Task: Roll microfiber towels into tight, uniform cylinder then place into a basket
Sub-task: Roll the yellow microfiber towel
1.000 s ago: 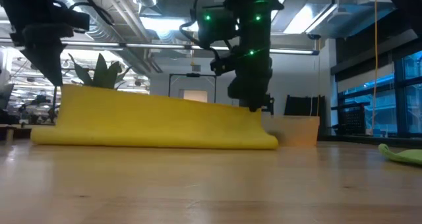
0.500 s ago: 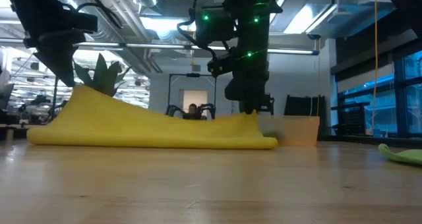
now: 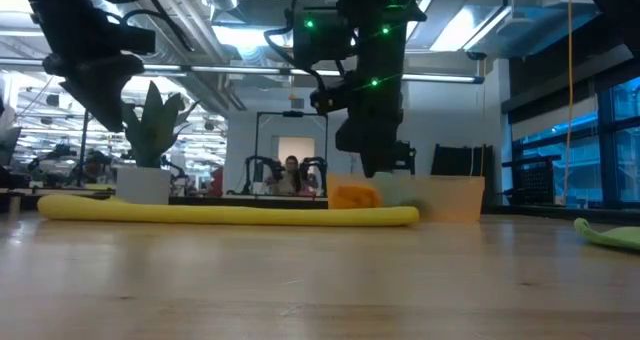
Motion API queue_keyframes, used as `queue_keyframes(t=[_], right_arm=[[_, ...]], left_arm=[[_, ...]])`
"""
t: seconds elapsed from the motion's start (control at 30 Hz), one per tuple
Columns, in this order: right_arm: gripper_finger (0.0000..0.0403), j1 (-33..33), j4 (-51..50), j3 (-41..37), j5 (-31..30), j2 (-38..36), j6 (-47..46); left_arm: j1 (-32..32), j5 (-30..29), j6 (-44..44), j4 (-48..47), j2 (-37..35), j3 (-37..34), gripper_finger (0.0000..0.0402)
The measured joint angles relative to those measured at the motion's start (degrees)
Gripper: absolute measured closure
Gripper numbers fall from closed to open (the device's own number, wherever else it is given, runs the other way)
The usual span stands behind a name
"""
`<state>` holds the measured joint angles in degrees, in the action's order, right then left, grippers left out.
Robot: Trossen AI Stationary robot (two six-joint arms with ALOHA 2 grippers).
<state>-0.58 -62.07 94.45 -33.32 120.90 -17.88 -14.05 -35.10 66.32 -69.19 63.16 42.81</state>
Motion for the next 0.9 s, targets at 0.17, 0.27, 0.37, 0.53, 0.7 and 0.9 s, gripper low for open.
queue_keyframes(t=[0.17,0.27,0.37,0.53,0.7,0.9], right_arm=[[0.0254,0.41,0.05,0.00,6.96,-0.02,-4.11],[0.0256,1.68,0.72,0.00,11.82,-0.02,-4.04],[0.0259,3.11,1.38,0.00,12.20,0.01,-4.12],[0.0259,4.92,4.56,0.00,12.77,-0.02,-4.12],[0.0259,6.48,5.64,-0.37,14.14,-0.02,-4.39],[0.0260,7.91,10.84,-5.80,18.39,-0.02,-4.37]], left_arm=[[0.37,1.29,-1.63,5.23,0.00,0.00,0.0331],[-0.01,4.15,-6.56,10.91,0.65,0.00,0.0334],[-0.71,6.52,-8.22,15.24,2.77,0.00,0.0334],[-2.20,6.95,-7.35,16.55,9.70,0.00,0.0332],[-2.66,8.84,-5.32,16.23,17.27,0.00,0.0334],[-2.65,10.38,-4.87,15.92,24.14,0.00,0.0333]])
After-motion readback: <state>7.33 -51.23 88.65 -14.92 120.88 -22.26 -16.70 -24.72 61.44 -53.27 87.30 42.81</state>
